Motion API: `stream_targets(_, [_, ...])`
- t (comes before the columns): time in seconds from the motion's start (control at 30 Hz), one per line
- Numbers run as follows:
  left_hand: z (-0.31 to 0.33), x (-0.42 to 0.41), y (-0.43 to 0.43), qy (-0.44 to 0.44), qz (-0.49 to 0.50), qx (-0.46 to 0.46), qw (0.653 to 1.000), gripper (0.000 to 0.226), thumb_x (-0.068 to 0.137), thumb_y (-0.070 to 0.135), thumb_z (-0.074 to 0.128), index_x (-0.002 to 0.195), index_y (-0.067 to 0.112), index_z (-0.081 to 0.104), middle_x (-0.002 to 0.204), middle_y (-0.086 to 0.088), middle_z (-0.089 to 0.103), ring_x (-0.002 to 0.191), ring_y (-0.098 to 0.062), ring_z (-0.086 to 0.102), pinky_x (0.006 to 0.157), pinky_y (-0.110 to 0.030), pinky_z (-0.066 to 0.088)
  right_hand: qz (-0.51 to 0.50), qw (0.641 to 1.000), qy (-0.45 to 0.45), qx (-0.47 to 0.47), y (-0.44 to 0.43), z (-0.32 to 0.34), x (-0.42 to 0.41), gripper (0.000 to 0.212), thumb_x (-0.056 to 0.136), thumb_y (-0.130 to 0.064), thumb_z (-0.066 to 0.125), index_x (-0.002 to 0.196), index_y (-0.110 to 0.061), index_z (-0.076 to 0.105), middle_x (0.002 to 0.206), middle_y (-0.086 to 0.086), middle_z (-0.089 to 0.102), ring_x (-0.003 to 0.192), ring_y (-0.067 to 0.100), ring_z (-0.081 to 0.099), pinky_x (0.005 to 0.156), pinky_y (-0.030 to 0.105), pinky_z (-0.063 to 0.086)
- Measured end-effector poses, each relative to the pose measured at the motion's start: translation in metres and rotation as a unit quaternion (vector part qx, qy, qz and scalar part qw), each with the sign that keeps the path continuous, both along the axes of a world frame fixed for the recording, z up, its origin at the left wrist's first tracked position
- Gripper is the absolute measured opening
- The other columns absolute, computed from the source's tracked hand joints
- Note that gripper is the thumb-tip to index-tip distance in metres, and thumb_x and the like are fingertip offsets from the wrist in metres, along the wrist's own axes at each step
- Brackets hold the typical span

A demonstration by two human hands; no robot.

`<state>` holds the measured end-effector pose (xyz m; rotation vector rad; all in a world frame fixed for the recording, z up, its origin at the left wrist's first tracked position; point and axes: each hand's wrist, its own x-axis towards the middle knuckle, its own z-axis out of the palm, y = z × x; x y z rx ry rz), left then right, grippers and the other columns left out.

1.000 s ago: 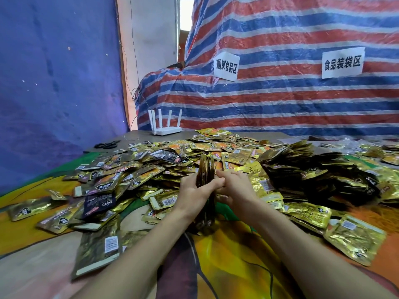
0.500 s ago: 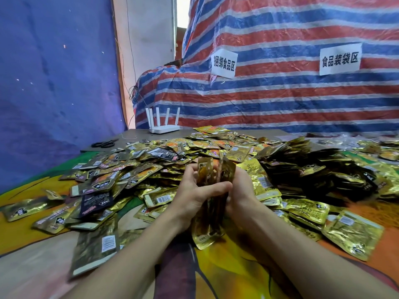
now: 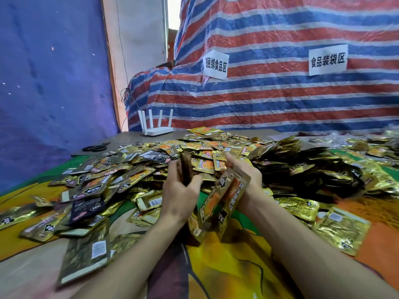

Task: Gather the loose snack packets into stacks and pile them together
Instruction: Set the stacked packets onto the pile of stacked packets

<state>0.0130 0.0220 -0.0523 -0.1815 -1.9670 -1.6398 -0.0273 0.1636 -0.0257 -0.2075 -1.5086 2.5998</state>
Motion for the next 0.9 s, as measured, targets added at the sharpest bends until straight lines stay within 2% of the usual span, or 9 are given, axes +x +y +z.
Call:
stream_targets(0.07, [0.002, -0.001, -0.004, -0.015, 0.012, 0.038, 0.999, 0.028, 0.079, 0.037, 0.071, 0.094, 0.026, 0.05, 0.084, -0.001, 0.055, 0.084, -0.025, 0.061, 0.075, -0.042, 0.054, 0.052, 0.998, -0.041, -0.024, 0.007, 0.008, 0.001, 0.019, 0.079, -0.021, 0.086, 0.084, -0.01, 0.071, 0.059, -0.001, 0.071, 0.051, 0.016, 0.066, 0.048, 0.027, 0.054])
stream_targets(0.17, [0.004, 0.003, -0.005, -0.005, -0.008, 0.019, 1.0, 0.043, 0.067, 0.029, 0.07, 0.105, 0.023, 0.049, 0.081, 0.001, 0.048, 0.072, -0.01, 0.053, 0.065, -0.031, 0.046, 0.118, 0.991, -0.05, 0.044, 0.013, 0.014, 0.001, 0.024, 0.074, -0.022, 0.088, 0.085, -0.01, 0.071, 0.065, 0.0, 0.071, 0.064, 0.018, 0.065, 0.058, 0.03, 0.057])
stream_targets(0.27, [0.004, 0.004, -0.005, 0.064, -0.088, -0.028, 0.994, 0.07, 0.069, 0.0, 0.062, 0.129, 0.027, 0.04, 0.088, -0.001, 0.048, 0.063, 0.002, 0.05, 0.056, -0.019, 0.045, 0.035, 0.958, 0.011, 0.283, 0.017, 0.011, -0.003, 0.031, 0.069, -0.033, 0.092, 0.078, -0.01, 0.074, 0.066, 0.0, 0.073, 0.07, 0.02, 0.069, 0.075, 0.038, 0.059])
stream_targets(0.37, [0.002, 0.002, -0.002, 0.078, -0.103, -0.057, 0.99, 0.075, 0.073, -0.017, 0.061, 0.132, 0.024, 0.04, 0.095, 0.003, 0.054, 0.071, 0.003, 0.056, 0.058, -0.014, 0.044, -0.044, 0.887, 0.086, 0.452, 0.012, 0.001, -0.003, 0.04, 0.072, -0.044, 0.089, 0.065, -0.01, 0.069, 0.062, 0.0, 0.069, 0.062, 0.014, 0.063, 0.062, 0.03, 0.048])
stream_targets(0.43, [0.002, 0.001, -0.001, 0.025, -0.091, -0.048, 0.994, 0.057, 0.078, -0.013, 0.062, 0.121, 0.021, 0.047, 0.092, 0.002, 0.06, 0.077, -0.007, 0.06, 0.063, -0.023, 0.048, -0.011, 0.89, 0.083, 0.448, 0.004, -0.006, -0.002, 0.043, 0.076, -0.042, 0.087, 0.069, -0.002, 0.071, 0.066, 0.009, 0.071, 0.062, 0.017, 0.063, 0.065, 0.035, 0.051])
stream_targets(0.53, [0.001, 0.0, -0.005, -0.11, -0.098, -0.123, 0.981, 0.039, 0.072, 0.016, 0.064, 0.109, 0.025, 0.055, 0.099, -0.004, 0.065, 0.093, -0.023, 0.064, 0.085, -0.047, 0.055, 0.034, 0.928, 0.049, 0.366, -0.005, -0.007, 0.0, 0.034, 0.083, -0.032, 0.083, 0.077, 0.001, 0.073, 0.076, 0.017, 0.075, 0.062, 0.022, 0.07, 0.07, 0.045, 0.06])
stream_targets(0.73, [0.002, -0.002, -0.015, -0.129, -0.165, -0.195, 0.958, 0.063, 0.06, 0.032, 0.075, 0.12, 0.03, 0.056, 0.118, 0.0, 0.061, 0.105, -0.017, 0.064, 0.093, -0.037, 0.056, 0.045, 0.987, -0.018, 0.156, 0.0, 0.003, 0.004, 0.029, 0.084, -0.023, 0.082, 0.081, 0.003, 0.069, 0.053, 0.004, 0.068, 0.041, 0.016, 0.064, 0.037, 0.024, 0.049])
stream_targets(0.83, [0.001, -0.003, -0.016, -0.135, -0.142, -0.27, 0.943, 0.08, 0.06, 0.034, 0.075, 0.134, 0.028, 0.047, 0.125, 0.003, 0.053, 0.11, -0.015, 0.059, 0.094, -0.035, 0.054, 0.043, 0.99, -0.04, 0.13, 0.002, 0.006, 0.005, 0.029, 0.083, -0.026, 0.083, 0.083, 0.0, 0.069, 0.054, 0.005, 0.069, 0.042, 0.017, 0.065, 0.041, 0.027, 0.052])
stream_targets(0.9, [0.002, 0.0, -0.013, -0.118, -0.132, -0.24, 0.955, 0.077, 0.066, 0.03, 0.073, 0.137, 0.028, 0.041, 0.123, 0.002, 0.056, 0.105, -0.015, 0.061, 0.091, -0.038, 0.054, 0.017, 0.984, -0.015, 0.177, 0.002, 0.004, 0.002, 0.028, 0.087, -0.03, 0.079, 0.084, -0.004, 0.072, 0.066, 0.006, 0.074, 0.054, 0.018, 0.069, 0.052, 0.031, 0.055])
